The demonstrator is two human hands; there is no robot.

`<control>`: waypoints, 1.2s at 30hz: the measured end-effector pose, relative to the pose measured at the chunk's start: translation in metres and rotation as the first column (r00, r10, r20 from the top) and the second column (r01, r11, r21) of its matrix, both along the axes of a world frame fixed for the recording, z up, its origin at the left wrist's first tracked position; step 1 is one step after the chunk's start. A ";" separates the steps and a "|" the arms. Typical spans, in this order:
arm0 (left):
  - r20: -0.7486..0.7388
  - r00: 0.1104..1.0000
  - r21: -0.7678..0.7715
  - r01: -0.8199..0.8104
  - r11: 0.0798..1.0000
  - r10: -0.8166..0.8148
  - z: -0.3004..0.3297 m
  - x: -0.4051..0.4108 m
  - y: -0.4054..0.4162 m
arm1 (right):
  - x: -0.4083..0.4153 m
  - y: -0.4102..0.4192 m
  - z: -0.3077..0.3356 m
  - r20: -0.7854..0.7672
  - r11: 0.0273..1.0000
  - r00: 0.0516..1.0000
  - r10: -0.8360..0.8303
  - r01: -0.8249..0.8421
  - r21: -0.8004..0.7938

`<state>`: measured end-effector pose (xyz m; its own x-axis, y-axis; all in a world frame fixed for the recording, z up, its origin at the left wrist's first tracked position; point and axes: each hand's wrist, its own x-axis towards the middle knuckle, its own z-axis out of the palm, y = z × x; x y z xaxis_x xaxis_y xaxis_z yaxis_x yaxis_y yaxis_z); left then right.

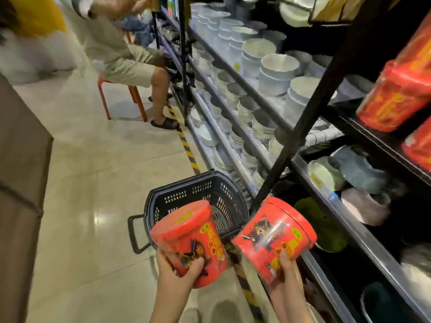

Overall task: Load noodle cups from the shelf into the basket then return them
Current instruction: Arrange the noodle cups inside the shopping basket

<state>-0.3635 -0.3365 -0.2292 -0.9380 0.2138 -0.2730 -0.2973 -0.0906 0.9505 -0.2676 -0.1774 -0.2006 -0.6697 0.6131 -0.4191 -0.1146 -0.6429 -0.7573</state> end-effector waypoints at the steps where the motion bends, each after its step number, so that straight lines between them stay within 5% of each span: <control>1: 0.017 1.000 0.010 -0.006 1.000 0.006 -0.004 -0.011 0.003 | -0.014 0.008 -0.009 0.022 0.999 0.999 -0.040 0.041 -0.014; 7: 0.086 0.993 -0.080 -0.071 0.994 0.077 -0.031 -0.070 0.029 | -0.095 0.043 -0.037 0.172 0.994 0.981 0.090 -0.099 0.039; 18: 0.264 0.945 -0.350 -0.092 0.932 0.192 -0.163 -0.196 0.109 | -0.255 0.151 -0.173 0.555 0.890 0.749 0.362 -0.456 0.034; 26: 0.309 0.924 -0.547 -0.020 0.837 0.224 -0.328 -0.267 0.157 | -0.335 0.192 -0.343 0.690 0.864 0.653 0.313 -0.498 0.079; 36: 0.236 0.965 -0.579 0.043 0.814 0.117 -0.540 -0.293 0.186 | -0.365 0.193 -0.563 0.786 0.775 0.590 0.184 -0.579 0.253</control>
